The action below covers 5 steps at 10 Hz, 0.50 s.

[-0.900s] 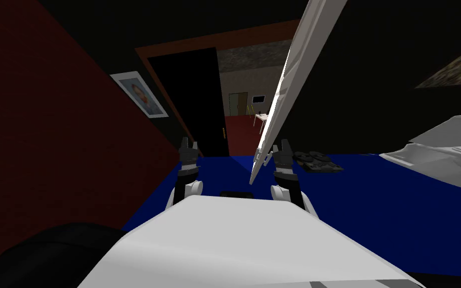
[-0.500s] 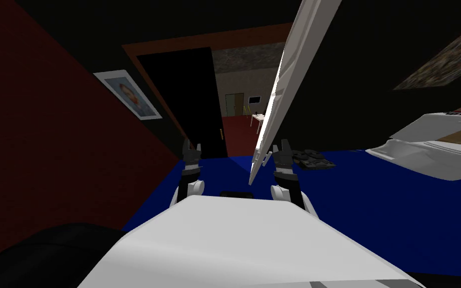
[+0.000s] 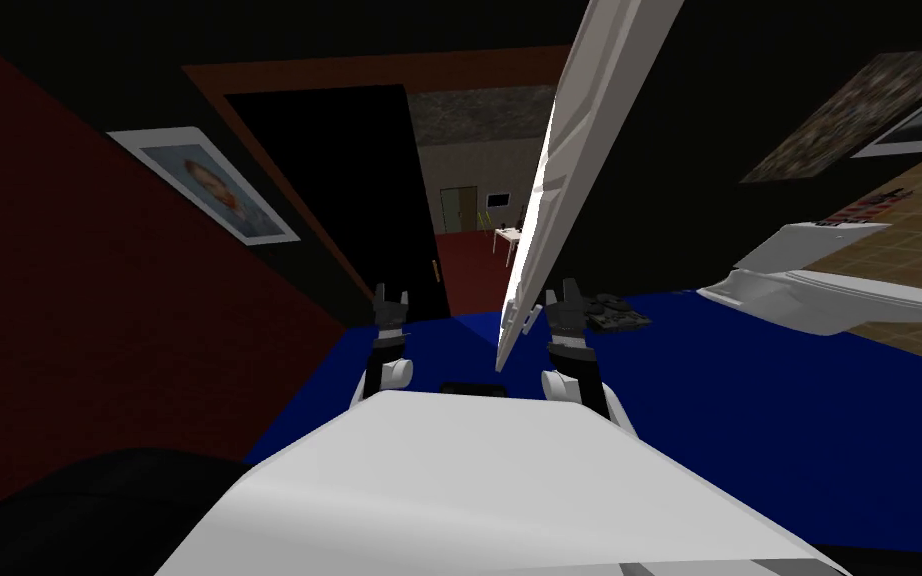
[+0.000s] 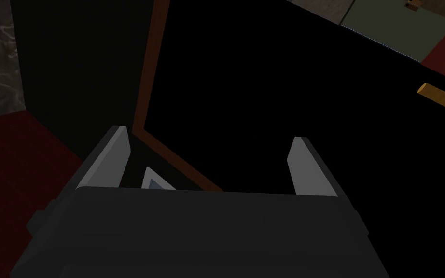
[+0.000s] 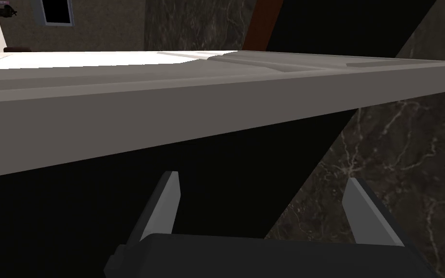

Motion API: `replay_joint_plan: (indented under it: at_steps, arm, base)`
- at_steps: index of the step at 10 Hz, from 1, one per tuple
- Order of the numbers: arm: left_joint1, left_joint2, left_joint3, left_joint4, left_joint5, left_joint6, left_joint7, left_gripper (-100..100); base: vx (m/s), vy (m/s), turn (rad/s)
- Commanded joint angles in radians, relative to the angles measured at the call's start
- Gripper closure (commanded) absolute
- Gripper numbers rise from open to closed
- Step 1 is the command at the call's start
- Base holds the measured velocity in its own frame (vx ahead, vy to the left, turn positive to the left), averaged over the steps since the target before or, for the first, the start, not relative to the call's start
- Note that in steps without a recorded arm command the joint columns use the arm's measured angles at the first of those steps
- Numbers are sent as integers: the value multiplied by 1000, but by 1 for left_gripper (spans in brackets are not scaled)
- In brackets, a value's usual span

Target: Pull the door open

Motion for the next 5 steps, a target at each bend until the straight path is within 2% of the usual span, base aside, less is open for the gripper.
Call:
replay_joint_plan:
  at_steps: [1,2,3,4,5]
  arm:
    - [-22,12,3,50,36,-19,34,-100]
    - [-22,12,3,57,36,-19,34,-100]
    - [-34,19,3,91,59,-31,54,-100]
    - [-48,26,3,117,85,-44,75,-100]
    - [-48,26,3,128,85,-44,75,-100]
  base:
    - [81,49,-184]
    - [51,42,-39]
    - [49,25,-83]
    - [68,44,-202]
    - [53,40,-69]
